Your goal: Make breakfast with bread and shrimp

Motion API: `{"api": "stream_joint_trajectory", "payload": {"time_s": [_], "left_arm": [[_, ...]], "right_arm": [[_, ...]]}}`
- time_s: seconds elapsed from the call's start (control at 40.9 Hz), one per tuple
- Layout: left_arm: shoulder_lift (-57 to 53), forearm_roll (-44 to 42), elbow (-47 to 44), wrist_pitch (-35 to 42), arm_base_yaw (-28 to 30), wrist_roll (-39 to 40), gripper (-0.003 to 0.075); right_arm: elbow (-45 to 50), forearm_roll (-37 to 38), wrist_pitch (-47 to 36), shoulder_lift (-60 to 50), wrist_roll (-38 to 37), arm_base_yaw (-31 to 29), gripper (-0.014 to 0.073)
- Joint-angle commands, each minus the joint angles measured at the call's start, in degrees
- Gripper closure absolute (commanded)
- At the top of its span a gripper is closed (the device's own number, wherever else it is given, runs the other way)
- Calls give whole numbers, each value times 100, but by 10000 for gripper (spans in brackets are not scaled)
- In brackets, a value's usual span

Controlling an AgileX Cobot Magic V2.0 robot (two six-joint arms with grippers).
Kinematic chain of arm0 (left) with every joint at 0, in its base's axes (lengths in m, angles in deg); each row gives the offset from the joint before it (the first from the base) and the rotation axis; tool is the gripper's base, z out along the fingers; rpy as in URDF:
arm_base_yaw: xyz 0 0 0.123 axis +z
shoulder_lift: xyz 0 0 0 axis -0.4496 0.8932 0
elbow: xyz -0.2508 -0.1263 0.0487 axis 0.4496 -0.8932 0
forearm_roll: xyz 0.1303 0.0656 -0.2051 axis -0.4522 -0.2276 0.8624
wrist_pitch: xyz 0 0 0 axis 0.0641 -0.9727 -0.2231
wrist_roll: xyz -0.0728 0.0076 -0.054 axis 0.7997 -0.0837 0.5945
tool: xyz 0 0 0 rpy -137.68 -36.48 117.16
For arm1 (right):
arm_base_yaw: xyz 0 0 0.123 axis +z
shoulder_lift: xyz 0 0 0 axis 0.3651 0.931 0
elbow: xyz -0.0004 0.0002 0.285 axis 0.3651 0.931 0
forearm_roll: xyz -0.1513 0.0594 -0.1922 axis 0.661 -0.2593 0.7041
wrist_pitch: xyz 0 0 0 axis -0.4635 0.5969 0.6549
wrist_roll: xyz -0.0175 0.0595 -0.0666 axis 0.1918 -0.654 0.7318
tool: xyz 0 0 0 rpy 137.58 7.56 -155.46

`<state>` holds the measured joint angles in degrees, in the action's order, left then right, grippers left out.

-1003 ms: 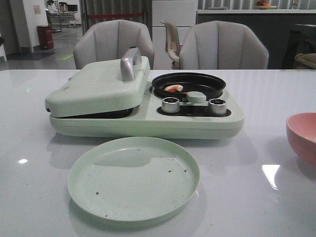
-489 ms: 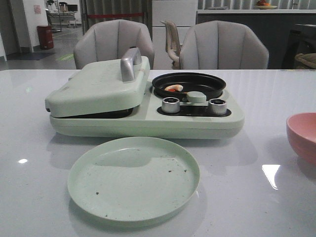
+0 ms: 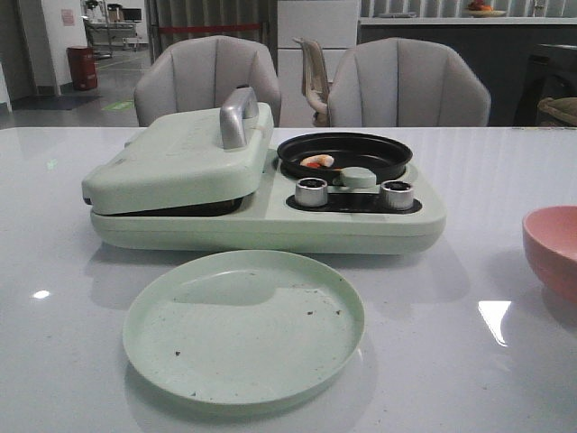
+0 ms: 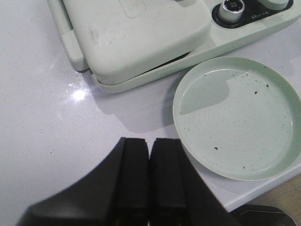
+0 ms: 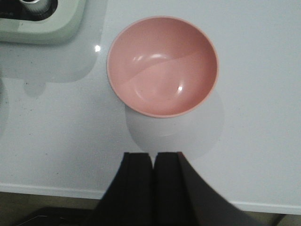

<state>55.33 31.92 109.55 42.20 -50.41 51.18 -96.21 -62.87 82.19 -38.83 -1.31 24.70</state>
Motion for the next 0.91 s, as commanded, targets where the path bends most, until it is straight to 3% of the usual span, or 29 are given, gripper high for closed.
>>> {"api": "stream_joint_trajectory", "payload": {"time_s": [0.0,0.294,0.661,0.881], "left_arm": [[-209,-209,145,408,37,52,619],[-1552,-269,-1139,1517,1321,52,619],[-3901,91,-3854,4022,1790,52,619],[-4758,402,-4655,4462,2012,52,619]], "right_arm": [[-149,16,-356,-39,33,0,559],[-149,16,-362,-39,33,0,559],[-149,16,-362,-39,33,0,559],[-149,16,-362,-39,33,0,559]]}}
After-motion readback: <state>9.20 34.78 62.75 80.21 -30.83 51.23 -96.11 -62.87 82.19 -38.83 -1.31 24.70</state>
